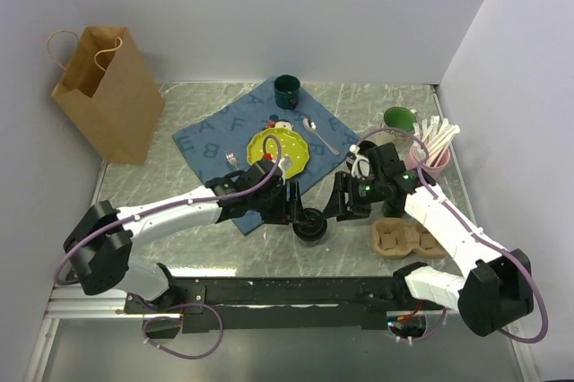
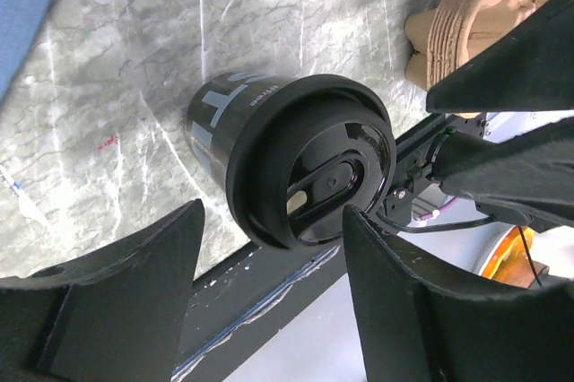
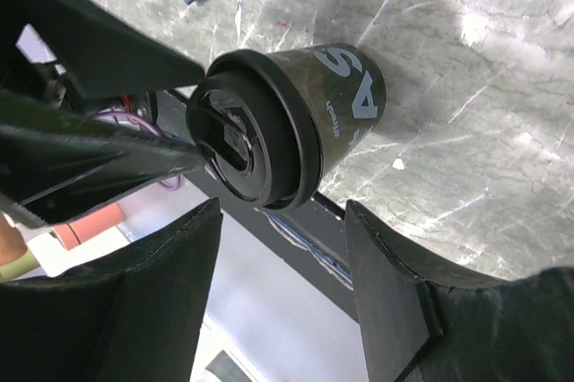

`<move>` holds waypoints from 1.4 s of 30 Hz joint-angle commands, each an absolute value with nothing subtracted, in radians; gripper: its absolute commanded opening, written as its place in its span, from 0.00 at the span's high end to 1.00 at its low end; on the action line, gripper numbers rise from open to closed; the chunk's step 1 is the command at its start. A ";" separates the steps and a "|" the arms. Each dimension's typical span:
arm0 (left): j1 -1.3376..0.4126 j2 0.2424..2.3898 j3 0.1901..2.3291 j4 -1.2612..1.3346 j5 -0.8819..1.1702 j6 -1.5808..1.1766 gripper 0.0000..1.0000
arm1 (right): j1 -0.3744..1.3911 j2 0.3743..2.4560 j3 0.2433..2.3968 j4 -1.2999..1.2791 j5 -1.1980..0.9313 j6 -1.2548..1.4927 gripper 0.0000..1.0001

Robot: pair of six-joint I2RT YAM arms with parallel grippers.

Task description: Pack the takeout coffee

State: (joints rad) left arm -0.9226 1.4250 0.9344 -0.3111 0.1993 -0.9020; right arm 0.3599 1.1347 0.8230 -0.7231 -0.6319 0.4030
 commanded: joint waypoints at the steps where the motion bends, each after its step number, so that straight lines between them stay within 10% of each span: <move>1: -0.927 1.424 0.925 -0.223 0.236 -0.888 0.31 | 0.359 1.106 0.854 -0.744 -0.612 0.385 0.34; 20: -0.928 1.514 0.881 -0.177 0.233 -0.899 0.37 | 0.339 1.109 0.795 -0.727 -0.637 0.365 0.35; 42: -0.930 1.551 0.810 -0.176 0.213 -0.931 0.48 | 0.284 1.190 0.655 -0.575 -0.629 0.368 0.71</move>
